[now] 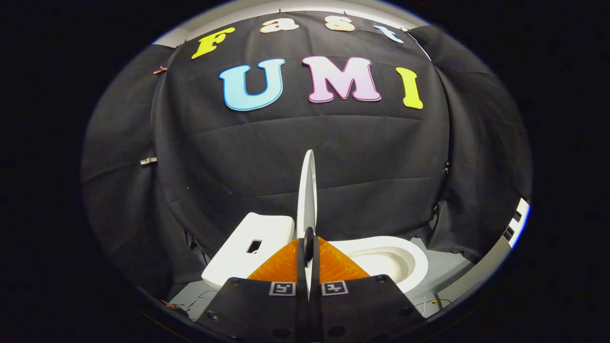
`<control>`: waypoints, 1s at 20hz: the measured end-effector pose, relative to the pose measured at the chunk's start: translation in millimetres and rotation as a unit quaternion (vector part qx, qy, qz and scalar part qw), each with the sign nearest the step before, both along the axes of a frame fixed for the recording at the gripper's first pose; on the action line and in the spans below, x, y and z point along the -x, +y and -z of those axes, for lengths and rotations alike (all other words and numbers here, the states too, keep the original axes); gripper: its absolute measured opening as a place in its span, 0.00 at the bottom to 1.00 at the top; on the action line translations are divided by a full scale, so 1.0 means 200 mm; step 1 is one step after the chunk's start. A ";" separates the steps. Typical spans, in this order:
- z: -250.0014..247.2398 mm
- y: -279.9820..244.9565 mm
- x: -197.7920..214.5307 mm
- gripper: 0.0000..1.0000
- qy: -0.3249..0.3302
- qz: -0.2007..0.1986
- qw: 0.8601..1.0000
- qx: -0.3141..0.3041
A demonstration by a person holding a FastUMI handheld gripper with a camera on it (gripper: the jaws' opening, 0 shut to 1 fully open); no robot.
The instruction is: Open the toilet lid.
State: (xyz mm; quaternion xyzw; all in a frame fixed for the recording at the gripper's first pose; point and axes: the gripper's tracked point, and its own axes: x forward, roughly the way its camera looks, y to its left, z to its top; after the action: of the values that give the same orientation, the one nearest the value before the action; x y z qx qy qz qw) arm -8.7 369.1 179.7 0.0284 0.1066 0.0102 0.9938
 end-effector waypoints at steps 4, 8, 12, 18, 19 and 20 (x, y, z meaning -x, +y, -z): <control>0.01 0.13 0.00 0.05 0.000 -0.010 1.000 0.008; 0.02 0.23 -0.01 0.05 -0.007 -0.015 1.000 0.026; 0.04 0.32 -0.01 0.05 -0.015 -0.012 0.999 0.051; 0.07 0.44 -0.02 0.05 -0.018 -0.020 0.997 0.070; 0.07 0.46 -0.02 0.05 -0.018 -0.020 0.997 0.072; 0.07 0.47 -0.02 0.05 -0.019 -0.018 0.997 0.070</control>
State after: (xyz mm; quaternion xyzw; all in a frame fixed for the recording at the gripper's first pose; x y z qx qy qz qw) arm -4.6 462.5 165.5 -0.0438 0.0888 0.0216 0.9949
